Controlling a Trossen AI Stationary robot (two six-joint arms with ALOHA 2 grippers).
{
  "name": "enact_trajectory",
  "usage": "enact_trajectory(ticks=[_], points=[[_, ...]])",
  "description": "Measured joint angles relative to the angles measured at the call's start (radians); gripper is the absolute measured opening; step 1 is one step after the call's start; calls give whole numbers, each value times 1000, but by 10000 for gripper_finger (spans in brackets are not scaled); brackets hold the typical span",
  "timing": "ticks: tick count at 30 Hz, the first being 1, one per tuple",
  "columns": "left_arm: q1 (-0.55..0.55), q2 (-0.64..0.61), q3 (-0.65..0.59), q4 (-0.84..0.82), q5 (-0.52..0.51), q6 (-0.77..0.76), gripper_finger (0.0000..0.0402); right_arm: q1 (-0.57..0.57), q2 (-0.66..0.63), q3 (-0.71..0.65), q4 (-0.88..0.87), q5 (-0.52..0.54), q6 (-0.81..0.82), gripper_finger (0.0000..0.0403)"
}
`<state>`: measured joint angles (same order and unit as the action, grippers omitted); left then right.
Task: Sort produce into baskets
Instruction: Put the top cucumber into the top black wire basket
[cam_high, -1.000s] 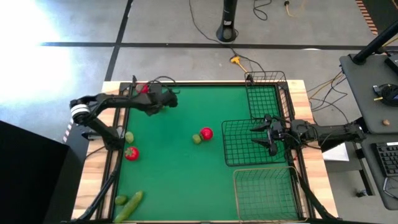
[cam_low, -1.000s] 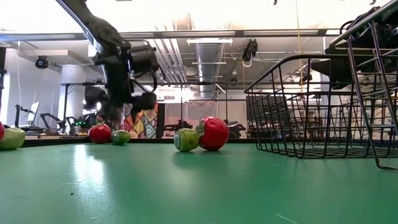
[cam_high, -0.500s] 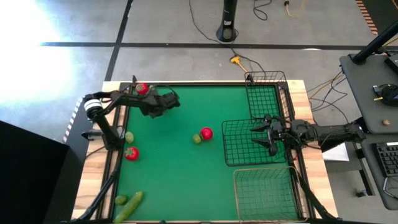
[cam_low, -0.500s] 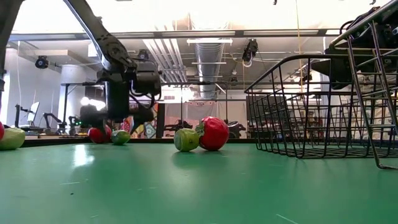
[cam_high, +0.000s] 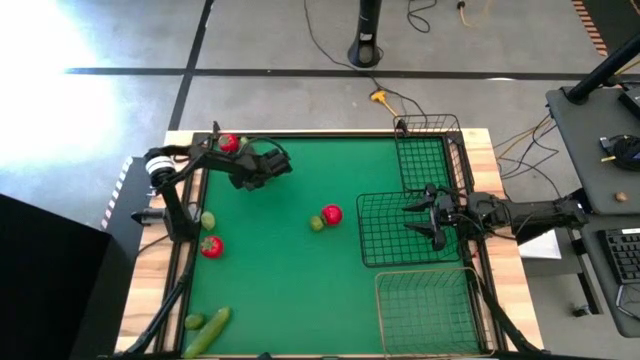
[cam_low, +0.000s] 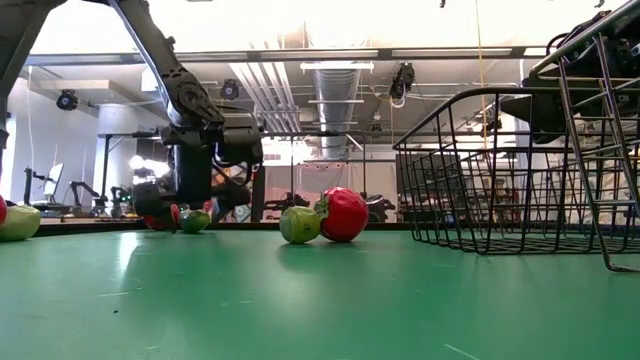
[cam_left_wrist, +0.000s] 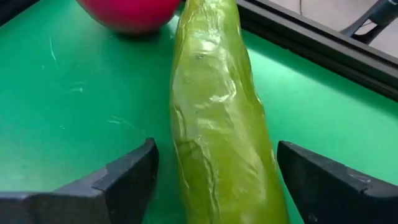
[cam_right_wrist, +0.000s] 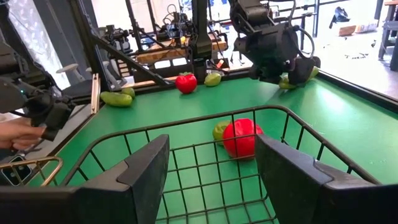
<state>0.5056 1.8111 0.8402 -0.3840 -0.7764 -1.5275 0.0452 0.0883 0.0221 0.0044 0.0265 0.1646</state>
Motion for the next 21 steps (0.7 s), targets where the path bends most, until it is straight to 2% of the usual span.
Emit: enact_trajectory(ticks=[3,9,15,18,21], points=[[0,0,0,-1,10,1,273,0,0,0,0,0,0,228],[-7,-5,0,0,53,6,148,0,0,0,0,0,0,228],[-83,-45,48,0,139,52,144,0,0,0,0,0,0,228],[-143,-64,126,-4,129,147,144,0,0,0,0,0,0,228],[-206,-60,235,-84,106,197,144,0,0,0,0,0,0,228]])
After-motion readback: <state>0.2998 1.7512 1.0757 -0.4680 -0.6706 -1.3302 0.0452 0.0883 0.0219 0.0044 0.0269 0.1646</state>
